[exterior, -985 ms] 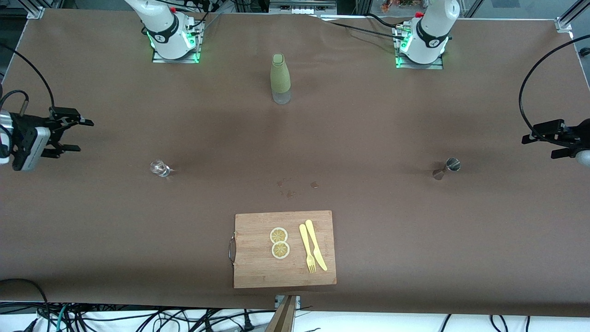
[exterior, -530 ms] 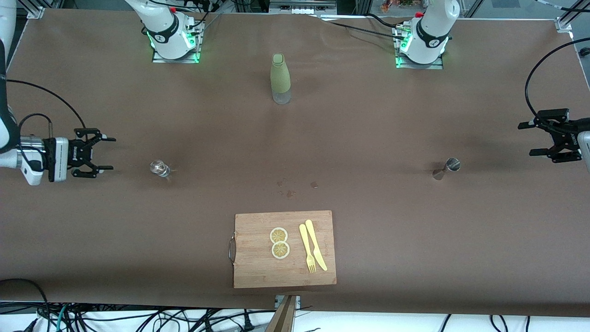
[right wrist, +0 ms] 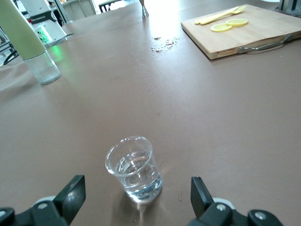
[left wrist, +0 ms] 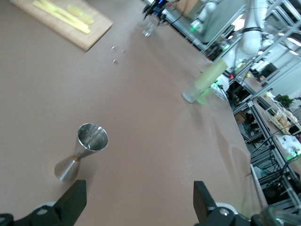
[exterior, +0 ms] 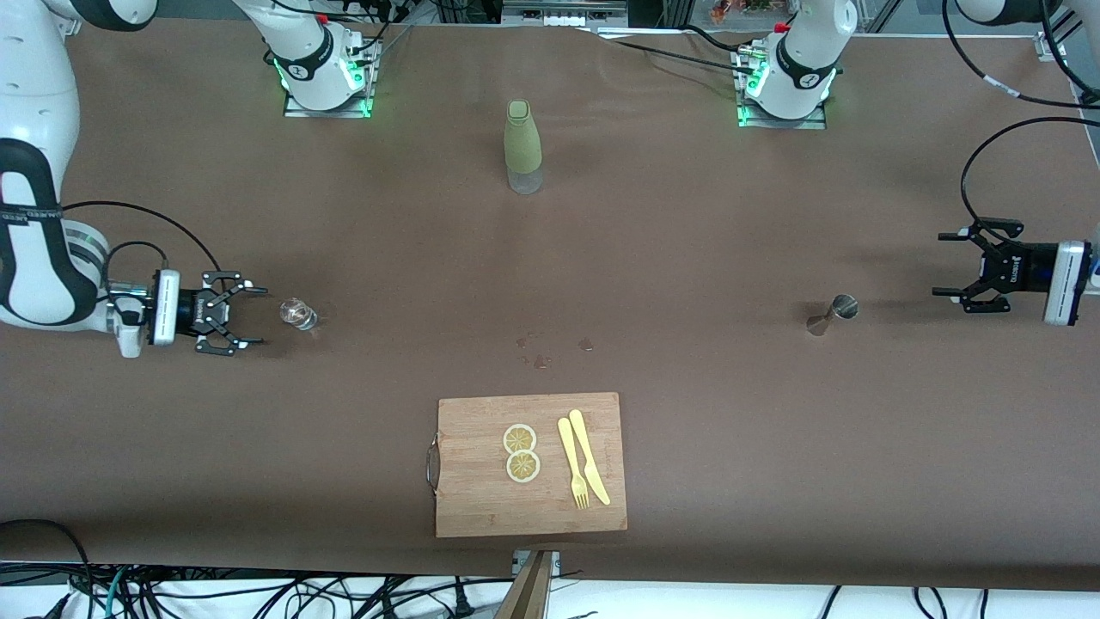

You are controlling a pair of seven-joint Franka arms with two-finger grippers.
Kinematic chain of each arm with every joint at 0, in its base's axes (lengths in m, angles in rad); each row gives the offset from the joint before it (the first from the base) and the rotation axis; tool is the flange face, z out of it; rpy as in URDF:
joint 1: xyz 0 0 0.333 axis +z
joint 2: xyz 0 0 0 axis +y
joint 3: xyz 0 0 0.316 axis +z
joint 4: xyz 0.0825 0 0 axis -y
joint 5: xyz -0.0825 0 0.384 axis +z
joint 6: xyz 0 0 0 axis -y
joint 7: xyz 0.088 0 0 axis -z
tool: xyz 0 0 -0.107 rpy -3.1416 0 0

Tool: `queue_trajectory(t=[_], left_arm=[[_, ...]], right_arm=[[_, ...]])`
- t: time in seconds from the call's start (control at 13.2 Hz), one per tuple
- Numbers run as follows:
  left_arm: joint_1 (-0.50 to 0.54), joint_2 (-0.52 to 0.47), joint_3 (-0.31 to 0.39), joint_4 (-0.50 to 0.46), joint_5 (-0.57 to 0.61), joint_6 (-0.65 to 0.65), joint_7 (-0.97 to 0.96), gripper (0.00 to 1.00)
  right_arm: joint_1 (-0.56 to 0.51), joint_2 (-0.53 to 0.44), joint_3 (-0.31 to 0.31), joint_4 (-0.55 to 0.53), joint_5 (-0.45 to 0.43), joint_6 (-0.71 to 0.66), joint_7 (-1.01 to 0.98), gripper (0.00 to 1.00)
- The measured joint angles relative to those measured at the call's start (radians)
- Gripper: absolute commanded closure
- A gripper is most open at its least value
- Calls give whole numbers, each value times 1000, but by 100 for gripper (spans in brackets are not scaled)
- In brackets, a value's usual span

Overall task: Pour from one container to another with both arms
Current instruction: 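Reach the right gripper to the glass while the left gripper reaches the jigger, then close the right gripper on the glass while the left gripper grasps the jigger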

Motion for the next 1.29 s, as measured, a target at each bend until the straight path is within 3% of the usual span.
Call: queue_trajectory(t=[0.3,0.53,1.06,1.21,1.29], left_arm=[[27,126,0,-17,-107,-18,276,0],[30,210,0,-33,-186,-22,417,0],[30,304,-15,-34,-334,-26,648,0],[26,328,-29,-35,-389,-26,691,0],[25,342,-44,-35,-402,-26,706,0]], right_arm=[[1,9,0,-100,136,38,-172,1],[2,9,4,-135,187,50,-227,1],[43,37,12,-161,301,68,-297,1],[52,45,12,-161,324,71,-302,5],[55,47,12,-161,331,73,-303,14]])
